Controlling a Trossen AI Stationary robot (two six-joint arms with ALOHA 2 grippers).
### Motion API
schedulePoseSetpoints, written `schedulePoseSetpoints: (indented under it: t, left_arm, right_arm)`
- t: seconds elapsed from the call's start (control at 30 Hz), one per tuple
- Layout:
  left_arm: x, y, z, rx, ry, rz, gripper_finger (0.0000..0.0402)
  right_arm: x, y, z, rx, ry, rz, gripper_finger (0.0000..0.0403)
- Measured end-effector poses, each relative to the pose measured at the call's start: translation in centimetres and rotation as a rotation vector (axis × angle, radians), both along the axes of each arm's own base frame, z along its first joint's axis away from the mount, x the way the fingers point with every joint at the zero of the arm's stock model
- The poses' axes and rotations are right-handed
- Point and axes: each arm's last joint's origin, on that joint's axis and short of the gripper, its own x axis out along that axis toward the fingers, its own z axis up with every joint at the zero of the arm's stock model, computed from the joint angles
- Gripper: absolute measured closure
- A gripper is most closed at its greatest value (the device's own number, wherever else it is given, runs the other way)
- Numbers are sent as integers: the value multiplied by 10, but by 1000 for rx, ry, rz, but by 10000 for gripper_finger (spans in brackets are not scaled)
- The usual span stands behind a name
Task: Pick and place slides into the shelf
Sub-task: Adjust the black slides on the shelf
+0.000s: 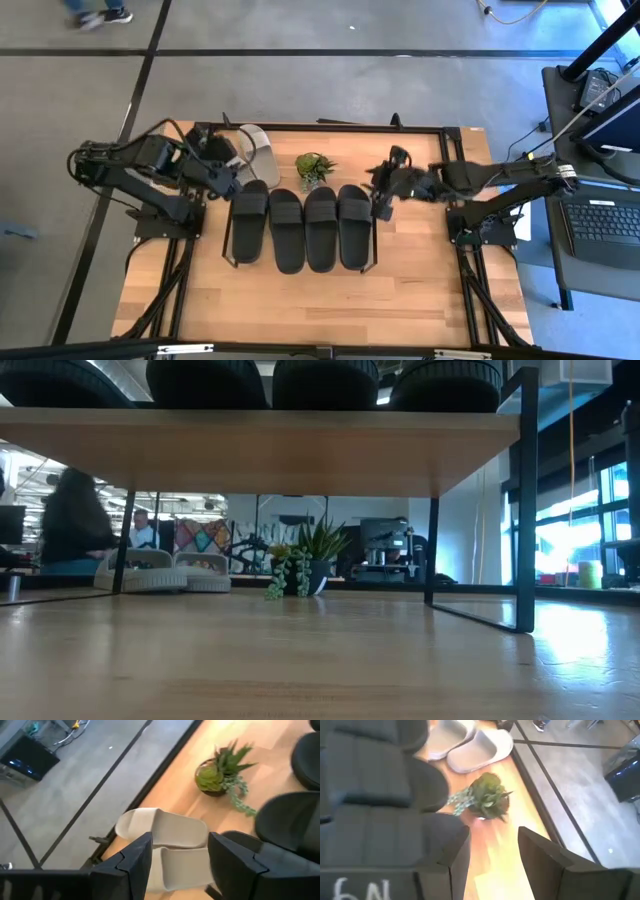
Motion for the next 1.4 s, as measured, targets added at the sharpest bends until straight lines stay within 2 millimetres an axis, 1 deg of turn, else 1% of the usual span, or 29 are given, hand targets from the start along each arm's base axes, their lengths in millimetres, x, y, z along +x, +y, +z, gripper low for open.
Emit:
schedulePoseSetpoints:
  t: [0.1, 0.23, 0.37, 0.5, 0.57, 0.67, 0.77, 0.87, 1.0, 1.27, 1.4]
  left_arm:
    - [2, 8, 2, 19, 5, 1, 219]
    - [6, 24, 5, 31, 14, 4, 219]
    - [10, 48, 6, -5, 26, -8, 219]
    - [13, 74, 2, -45, 30, -47, 219]
    - [10, 89, 2, -45, 22, -37, 219]
    - [5, 108, 3, -41, 20, -30, 219]
    - [9, 119, -1, -95, 10, -73, 219]
    - [13, 121, -6, -174, 9, -124, 219]
    - [17, 117, -17, -256, 100, -149, 219]
    - [25, 108, -48, -312, 194, -193, 219]
    - [30, 103, -63, -306, 235, -188, 219]
  right_arm:
    - [-5, -22, 9, 5, -29, 5, 237]
    - [-13, -57, 19, -27, -62, -10, 237]
    - [-20, -94, 25, -34, -112, 7, 237]
    - [-28, -127, 27, -13, -167, 42, 237]
    - [-33, -140, 28, -19, -180, 32, 237]
    - [-42, -154, 28, -21, -188, -28, 237]
    - [-48, -163, 28, 43, -225, -114, 237]
    - [-52, -167, 28, 147, -279, -194, 237]
    - [-53, -168, 28, 228, -319, -183, 238]
    - [-53, -168, 28, 254, -333, -194, 237]
    - [-53, -168, 28, 250, -331, -192, 237]
